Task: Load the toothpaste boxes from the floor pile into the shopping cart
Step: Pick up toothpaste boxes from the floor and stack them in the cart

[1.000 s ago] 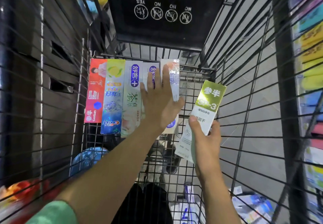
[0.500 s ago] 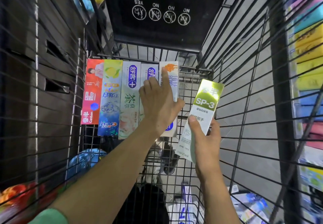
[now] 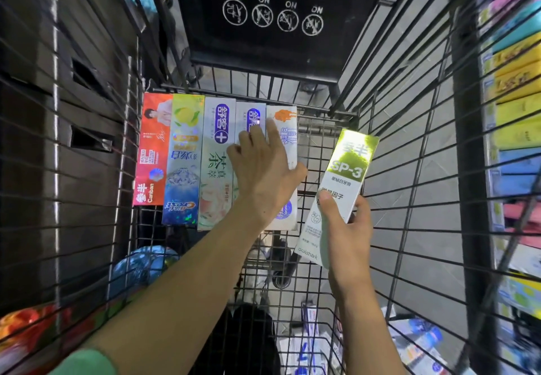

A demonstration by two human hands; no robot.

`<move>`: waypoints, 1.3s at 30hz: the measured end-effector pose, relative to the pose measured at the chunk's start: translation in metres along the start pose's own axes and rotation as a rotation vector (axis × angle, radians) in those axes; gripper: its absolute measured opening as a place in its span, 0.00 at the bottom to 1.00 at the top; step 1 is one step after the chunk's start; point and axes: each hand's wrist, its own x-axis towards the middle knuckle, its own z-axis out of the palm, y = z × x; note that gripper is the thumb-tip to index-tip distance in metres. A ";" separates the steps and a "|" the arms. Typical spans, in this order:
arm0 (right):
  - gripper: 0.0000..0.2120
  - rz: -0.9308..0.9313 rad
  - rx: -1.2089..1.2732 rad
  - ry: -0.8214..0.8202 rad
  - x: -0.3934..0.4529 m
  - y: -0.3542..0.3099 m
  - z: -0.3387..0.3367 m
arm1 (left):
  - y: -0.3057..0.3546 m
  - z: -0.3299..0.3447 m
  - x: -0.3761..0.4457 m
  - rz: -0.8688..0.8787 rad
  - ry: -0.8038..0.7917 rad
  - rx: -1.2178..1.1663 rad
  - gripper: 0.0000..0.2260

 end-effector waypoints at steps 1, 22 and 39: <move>0.14 -0.002 -0.007 -0.001 0.001 0.000 0.000 | -0.005 0.004 0.000 0.016 0.024 0.015 0.44; 0.17 -0.248 -0.599 -0.086 0.077 0.000 0.036 | -0.063 0.037 0.000 0.226 0.074 0.038 0.37; 0.33 -0.216 -0.969 -0.041 0.046 -0.008 0.045 | -0.057 0.008 -0.004 0.217 -0.055 0.046 0.39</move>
